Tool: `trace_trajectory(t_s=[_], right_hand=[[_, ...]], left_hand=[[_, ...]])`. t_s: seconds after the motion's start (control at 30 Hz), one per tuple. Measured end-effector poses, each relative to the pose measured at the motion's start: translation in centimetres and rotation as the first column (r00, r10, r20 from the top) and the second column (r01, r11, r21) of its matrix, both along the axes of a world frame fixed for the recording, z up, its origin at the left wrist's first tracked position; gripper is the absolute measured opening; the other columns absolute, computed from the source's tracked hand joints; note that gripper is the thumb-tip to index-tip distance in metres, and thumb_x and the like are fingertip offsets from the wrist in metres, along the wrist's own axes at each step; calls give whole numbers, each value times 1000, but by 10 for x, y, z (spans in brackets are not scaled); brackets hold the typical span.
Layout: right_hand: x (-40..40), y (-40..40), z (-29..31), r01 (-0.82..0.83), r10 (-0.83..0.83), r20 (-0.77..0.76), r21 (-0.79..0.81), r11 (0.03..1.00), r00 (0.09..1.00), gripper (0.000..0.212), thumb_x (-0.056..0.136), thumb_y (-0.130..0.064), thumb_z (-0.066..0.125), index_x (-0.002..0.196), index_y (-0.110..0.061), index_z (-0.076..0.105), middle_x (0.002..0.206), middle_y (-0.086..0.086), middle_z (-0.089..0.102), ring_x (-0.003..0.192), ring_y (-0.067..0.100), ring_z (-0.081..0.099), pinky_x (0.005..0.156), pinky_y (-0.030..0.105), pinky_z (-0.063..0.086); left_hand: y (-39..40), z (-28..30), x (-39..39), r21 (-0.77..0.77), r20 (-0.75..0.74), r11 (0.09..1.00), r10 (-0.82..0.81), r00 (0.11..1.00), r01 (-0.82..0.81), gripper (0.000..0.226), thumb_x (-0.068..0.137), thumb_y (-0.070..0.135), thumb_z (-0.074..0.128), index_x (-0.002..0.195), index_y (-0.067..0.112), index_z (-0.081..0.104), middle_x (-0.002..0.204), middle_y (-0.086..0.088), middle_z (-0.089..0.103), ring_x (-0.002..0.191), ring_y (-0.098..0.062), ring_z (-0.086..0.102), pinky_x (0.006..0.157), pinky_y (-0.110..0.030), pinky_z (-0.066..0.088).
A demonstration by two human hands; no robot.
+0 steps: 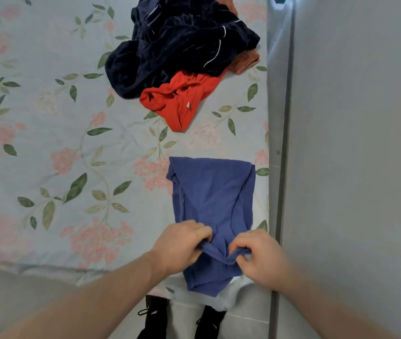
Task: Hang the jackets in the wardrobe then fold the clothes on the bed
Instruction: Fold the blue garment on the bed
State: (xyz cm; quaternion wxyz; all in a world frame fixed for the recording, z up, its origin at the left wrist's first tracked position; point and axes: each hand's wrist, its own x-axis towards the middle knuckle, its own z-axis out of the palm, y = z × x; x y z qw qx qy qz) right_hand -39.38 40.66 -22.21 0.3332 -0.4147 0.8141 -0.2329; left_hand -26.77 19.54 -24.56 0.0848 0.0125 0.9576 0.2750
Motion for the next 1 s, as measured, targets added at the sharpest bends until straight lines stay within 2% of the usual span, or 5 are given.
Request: trace_trajectory(t_s=[0.2, 0.4, 0.67, 0.83, 1.0], right_hand=[[40, 34, -43, 39, -38, -15, 89, 995, 999, 24, 66, -13, 55, 76, -33, 65, 82, -20, 65, 80, 3, 58, 78, 36, 50], [72, 58, -66, -21, 33, -37, 279, 960, 999, 43, 72, -23, 55, 108, -39, 73, 117, -25, 62, 112, 5, 59, 93, 25, 42], [40, 25, -64, 330, -340, 53, 147, 933, 939, 49, 86, -13, 67, 131, -32, 61, 131, -23, 50, 119, -1, 50, 102, 17, 40], [31, -16, -74, 521, -557, 173, 213, 826, 812, 42, 94, -19, 64, 133, -32, 54, 126, -15, 54, 94, 4, 64, 91, 30, 53], [14, -24, -84, 776, -803, 219, 215, 593, 554, 27, 96, -10, 55, 105, -35, 60, 115, -5, 66, 98, 18, 67, 94, 37, 54]], left_hand=[[32, -31, 39, -41, 157, 998, -34, 987, 41, 39, 62, 21, 74, 89, 31, 47, 83, 11, 62, 72, -17, 61, 53, -28, 45], [45, -34, 47, 22, 430, 995, -94, 898, 94, 47, 83, 26, 58, 130, 24, 53, 136, 3, 52, 119, -23, 50, 99, -38, 45], [14, -33, 13, 11, 289, 987, 148, 946, -158, 59, 83, 32, 58, 141, 24, 48, 150, 3, 38, 126, -25, 49, 104, -40, 45], [23, -52, -3, 26, 627, 765, 489, 607, -643, 52, 82, 49, 72, 120, 23, 49, 112, 3, 60, 104, -24, 62, 86, -35, 51], [54, -47, -1, 118, 457, 822, 453, 765, -557, 26, 88, 36, 64, 75, 22, 45, 70, 9, 54, 74, -20, 55, 69, -39, 49]])
